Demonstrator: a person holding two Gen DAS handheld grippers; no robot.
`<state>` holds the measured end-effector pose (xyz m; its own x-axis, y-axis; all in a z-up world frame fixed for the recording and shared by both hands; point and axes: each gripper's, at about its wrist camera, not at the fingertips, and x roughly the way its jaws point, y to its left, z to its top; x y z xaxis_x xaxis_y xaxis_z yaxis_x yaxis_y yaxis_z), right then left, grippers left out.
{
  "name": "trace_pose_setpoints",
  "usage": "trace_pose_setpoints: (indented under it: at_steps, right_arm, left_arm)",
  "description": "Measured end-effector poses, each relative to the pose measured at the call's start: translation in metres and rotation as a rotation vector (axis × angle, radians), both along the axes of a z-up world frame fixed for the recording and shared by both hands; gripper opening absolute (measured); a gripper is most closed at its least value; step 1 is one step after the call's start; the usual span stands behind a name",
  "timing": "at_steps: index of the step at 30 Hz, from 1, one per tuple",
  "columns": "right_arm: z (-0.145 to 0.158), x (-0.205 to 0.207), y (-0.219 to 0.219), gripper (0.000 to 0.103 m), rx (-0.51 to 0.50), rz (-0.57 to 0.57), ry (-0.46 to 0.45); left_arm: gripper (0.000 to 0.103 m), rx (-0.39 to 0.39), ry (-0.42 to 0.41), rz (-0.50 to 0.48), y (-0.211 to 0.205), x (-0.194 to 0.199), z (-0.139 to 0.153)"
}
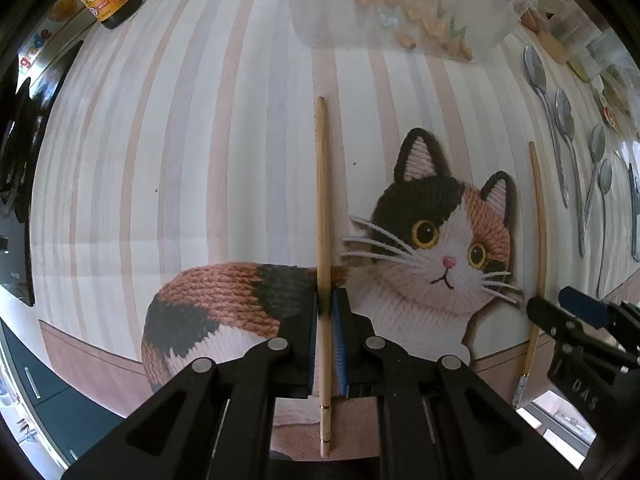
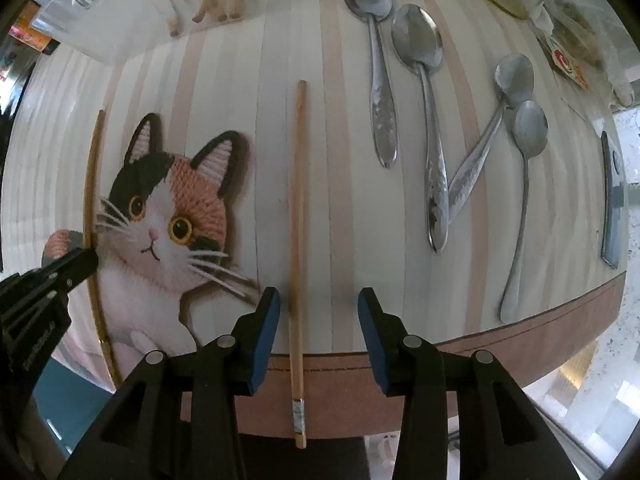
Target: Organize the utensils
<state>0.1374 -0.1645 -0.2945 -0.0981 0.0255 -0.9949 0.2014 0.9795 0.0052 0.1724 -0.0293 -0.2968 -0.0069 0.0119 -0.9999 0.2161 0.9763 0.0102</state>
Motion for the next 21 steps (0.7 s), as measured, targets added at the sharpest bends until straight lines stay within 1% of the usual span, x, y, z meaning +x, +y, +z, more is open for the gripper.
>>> trace_pose_setpoints:
  at_steps: [2,5,8,10,14,17,20,21]
  right_arm:
    - [-0.001,-0.003,0.000,0.042,0.003,0.010,-0.003]
    - [-0.001,-0.013,0.005,0.037,-0.003,0.034,-0.021]
    - [0.000,-0.020,0.009,0.028,-0.005,0.040,-0.035]
    - [0.002,-0.023,0.015,0.019,-0.007,0.046,-0.045]
    - [0.004,-0.020,0.025,0.008,-0.016,0.040,-0.063]
    - [0.006,-0.018,0.031,0.008,-0.008,0.025,-0.069]
    - [0.004,-0.013,0.022,0.007,0.016,0.008,-0.072]
    - [0.008,-0.013,0.018,0.007,0.024,0.003,-0.074]
  left_arm:
    - [0.007,-0.001,0.000,0.003,0.001,0.000,0.000]
    - [0.007,-0.001,0.001,0.001,0.003,0.000,0.001]
    - [0.007,0.000,0.001,0.000,0.005,-0.001,0.001]
    - [0.007,0.002,0.000,-0.001,0.005,0.000,0.001]
    - [0.004,0.007,-0.009,-0.010,0.005,-0.003,0.001]
    - [0.004,0.027,-0.025,-0.022,0.002,-0.007,0.002]
    - [0.004,0.036,-0.047,-0.020,0.003,-0.011,0.009]
    - [0.004,0.039,-0.058,-0.017,0.004,-0.012,0.012]
